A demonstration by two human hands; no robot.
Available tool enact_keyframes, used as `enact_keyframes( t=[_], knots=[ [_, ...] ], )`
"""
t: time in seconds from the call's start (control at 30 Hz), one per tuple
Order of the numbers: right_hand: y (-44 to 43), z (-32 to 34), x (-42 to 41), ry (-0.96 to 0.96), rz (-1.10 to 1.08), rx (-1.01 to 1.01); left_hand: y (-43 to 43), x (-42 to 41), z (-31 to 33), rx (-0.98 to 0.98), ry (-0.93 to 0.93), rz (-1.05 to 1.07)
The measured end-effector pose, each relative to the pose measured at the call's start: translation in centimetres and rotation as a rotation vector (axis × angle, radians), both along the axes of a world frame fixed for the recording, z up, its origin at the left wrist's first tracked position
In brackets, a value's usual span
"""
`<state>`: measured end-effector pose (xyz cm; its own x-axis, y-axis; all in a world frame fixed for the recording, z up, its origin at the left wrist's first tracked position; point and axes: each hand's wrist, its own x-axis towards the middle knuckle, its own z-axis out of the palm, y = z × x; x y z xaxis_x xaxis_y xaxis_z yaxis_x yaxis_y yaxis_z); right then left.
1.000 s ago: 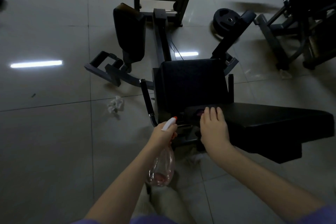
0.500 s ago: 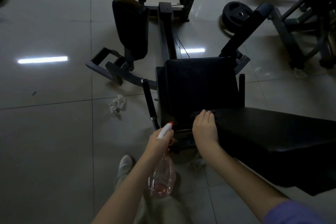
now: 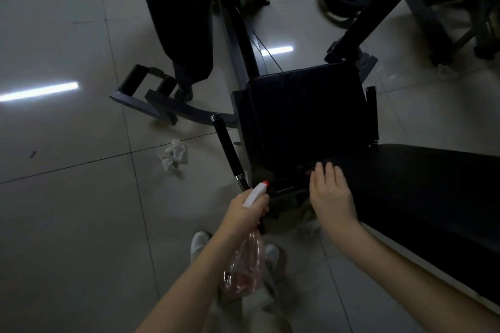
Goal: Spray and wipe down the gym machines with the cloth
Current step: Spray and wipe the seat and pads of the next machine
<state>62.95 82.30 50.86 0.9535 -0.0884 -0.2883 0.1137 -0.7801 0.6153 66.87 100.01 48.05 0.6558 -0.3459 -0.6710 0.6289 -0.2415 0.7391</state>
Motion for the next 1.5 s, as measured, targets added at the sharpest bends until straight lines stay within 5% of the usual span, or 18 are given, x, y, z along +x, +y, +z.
enact_keyframes(
  t=[0.33,0.6,1.0,1.13,1.5],
  knots=[
    [0.1,-5.2,1.9,0.068,0.073,-0.109,0.8,1.8,-2.5,-0.016,0.024,-0.113],
    [0.9,-7.3,4.6,0.309,-0.008,-0.101,0.9,4.2,-4.5,-0.027,0.009,-0.061],
    [-0.8,-10.5,13.6,-0.524,-0.682,0.842,1.1,7.3,-8.7,0.03,-0.05,-0.091],
    [-0.5,-15.6,13.9,-0.287,-0.721,0.765,0.7,7.9,-10.5,0.045,-0.083,-0.161],
    [-1.2,-19.0,12.8,-0.495,-0.544,0.755,-1.6,9.9,-13.7,0.131,-0.159,-0.395]
  ],
)
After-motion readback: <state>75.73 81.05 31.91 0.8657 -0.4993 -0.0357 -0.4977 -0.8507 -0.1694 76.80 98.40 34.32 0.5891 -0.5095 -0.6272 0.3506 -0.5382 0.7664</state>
